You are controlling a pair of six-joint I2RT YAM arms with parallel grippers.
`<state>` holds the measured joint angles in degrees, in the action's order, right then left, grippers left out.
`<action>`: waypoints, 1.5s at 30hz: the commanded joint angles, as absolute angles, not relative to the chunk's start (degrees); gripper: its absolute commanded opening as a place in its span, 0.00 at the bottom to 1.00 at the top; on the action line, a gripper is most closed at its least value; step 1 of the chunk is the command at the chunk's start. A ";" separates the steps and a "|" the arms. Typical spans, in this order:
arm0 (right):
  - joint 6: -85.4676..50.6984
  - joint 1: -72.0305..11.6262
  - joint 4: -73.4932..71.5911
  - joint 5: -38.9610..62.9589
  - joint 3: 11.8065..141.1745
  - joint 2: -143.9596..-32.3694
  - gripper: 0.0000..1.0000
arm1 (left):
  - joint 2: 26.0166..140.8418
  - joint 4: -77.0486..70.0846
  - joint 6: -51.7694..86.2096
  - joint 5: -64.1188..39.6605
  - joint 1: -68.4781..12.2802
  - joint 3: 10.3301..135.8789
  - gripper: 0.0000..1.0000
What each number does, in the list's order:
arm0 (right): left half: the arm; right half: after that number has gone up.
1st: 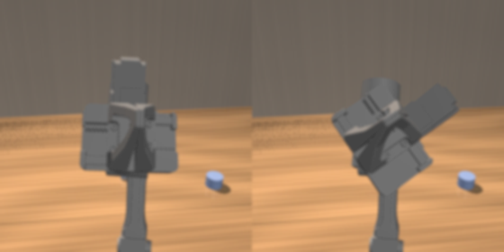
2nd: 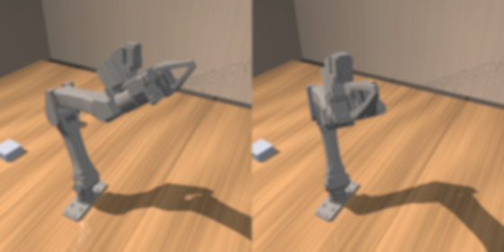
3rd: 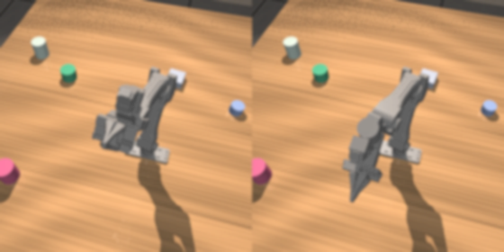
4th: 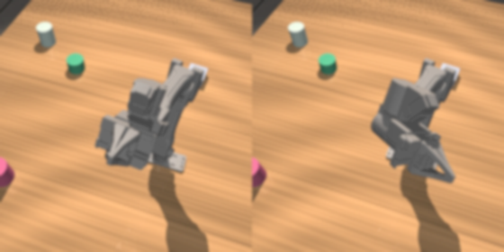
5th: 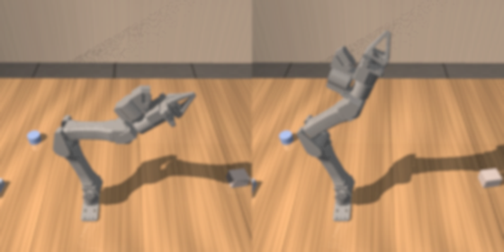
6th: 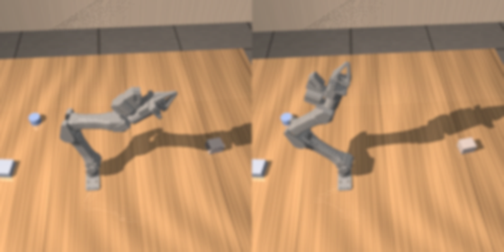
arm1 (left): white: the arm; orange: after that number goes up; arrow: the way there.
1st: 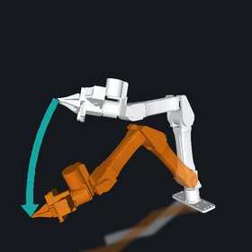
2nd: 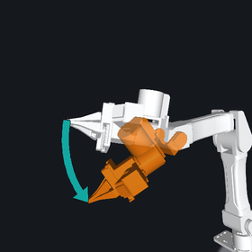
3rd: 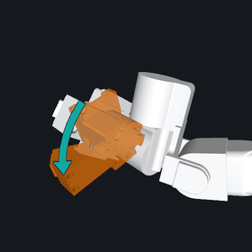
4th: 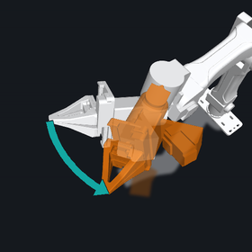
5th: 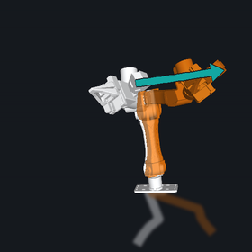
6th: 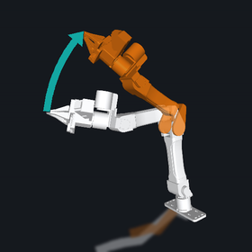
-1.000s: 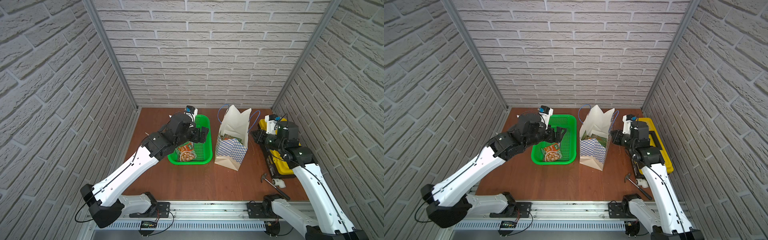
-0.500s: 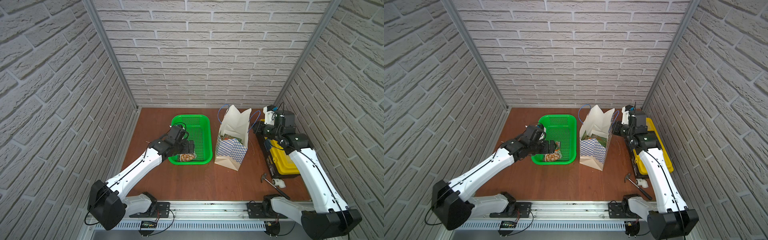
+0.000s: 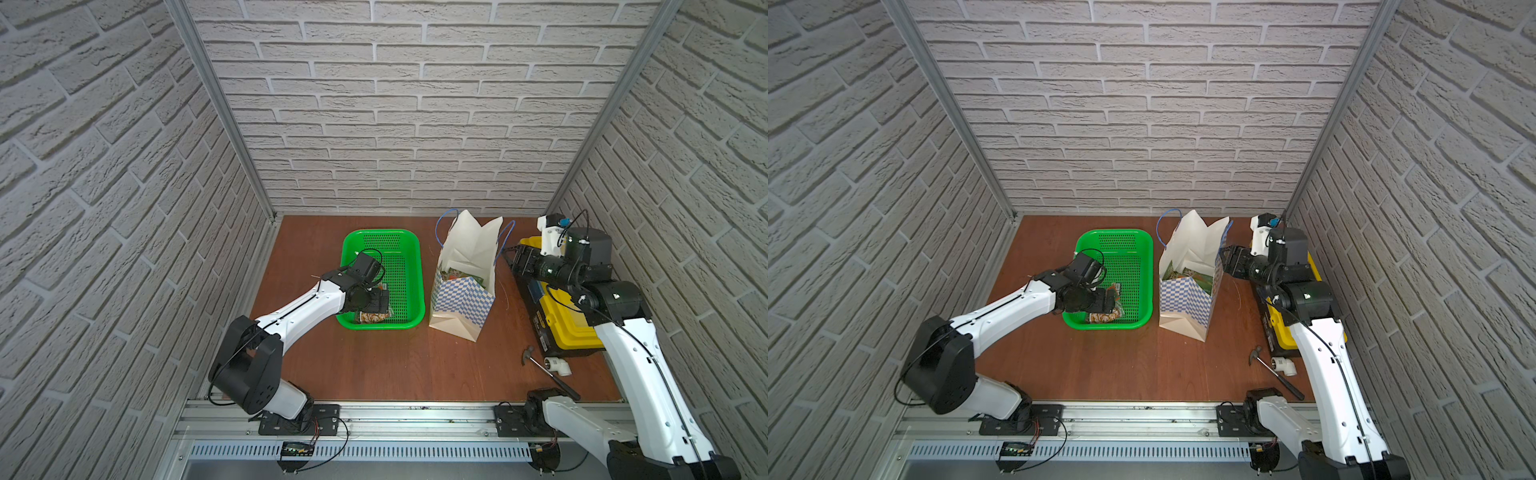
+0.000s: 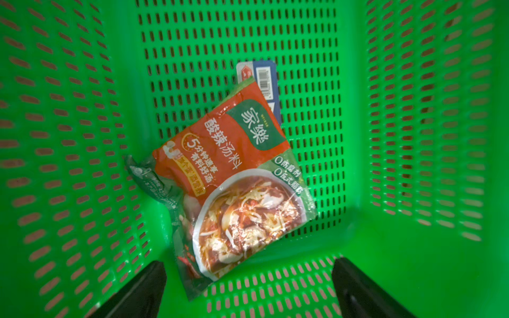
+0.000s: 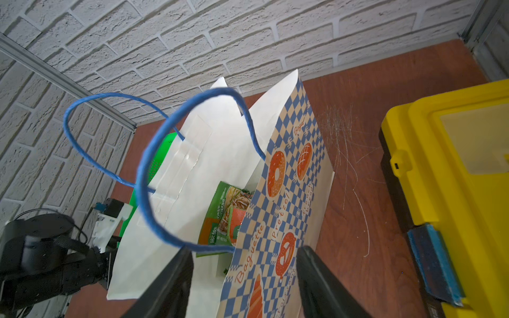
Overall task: Place the condiment packets inside the bag
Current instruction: Adjust the condiment packet in the storage box.
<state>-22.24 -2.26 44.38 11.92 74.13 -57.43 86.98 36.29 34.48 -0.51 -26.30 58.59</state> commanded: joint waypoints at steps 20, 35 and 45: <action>-19.95 -2.02 48.43 11.28 75.59 -50.49 0.86 | 109.23 30.87 33.07 -2.56 -25.76 76.38 0.70; -20.18 -2.02 48.29 10.57 75.15 -50.54 0.86 | 107.21 32.05 33.85 -3.17 -21.31 77.75 0.72; -20.30 -2.02 47.11 11.10 74.01 -51.24 0.86 | 108.53 28.07 35.56 -4.61 -20.01 69.58 0.53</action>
